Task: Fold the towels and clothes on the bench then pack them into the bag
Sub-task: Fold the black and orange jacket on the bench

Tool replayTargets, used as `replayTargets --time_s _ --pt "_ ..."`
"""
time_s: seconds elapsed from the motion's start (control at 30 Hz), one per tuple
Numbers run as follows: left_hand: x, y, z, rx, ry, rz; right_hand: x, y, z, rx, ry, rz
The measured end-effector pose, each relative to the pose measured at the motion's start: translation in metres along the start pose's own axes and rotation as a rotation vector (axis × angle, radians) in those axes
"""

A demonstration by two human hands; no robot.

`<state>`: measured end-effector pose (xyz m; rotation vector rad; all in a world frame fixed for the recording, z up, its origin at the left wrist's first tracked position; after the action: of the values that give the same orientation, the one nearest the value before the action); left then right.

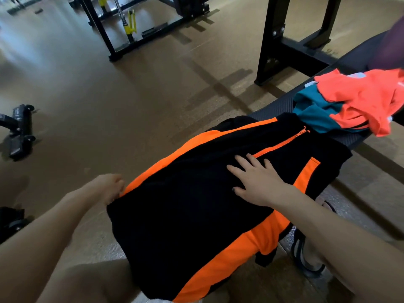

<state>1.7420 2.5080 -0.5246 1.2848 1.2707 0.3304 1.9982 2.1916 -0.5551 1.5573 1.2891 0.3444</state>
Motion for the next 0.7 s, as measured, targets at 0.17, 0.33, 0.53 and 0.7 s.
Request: replayTargets --time_s 0.17,0.33,0.53,0.7 --pt "0.001 0.029 0.087 0.065 -0.271 0.199 -0.001 0.022 0.011 0.114 -0.058 0.113" --pt "0.004 0.049 0.215 -0.110 -0.526 0.145 -0.002 0.032 0.048 0.130 -0.233 0.087" --pt "0.038 0.079 0.302 -0.114 -0.621 0.111 -0.004 0.035 0.077 0.150 -0.292 0.021" --pt "0.050 0.095 0.345 0.005 -0.741 0.021 -0.006 0.035 0.082 0.127 -0.246 0.009"
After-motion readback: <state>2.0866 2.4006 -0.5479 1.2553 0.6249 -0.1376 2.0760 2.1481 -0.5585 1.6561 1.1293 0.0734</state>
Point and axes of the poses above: each hand's wrist, its own x-axis towards the middle knuckle, its own y-axis out of the back of the hand, z = x × y, the point moved 5 cm from there along x, towards the middle knuckle, and after that the axes turned 14 degrees about x, right-handed, at the moved point
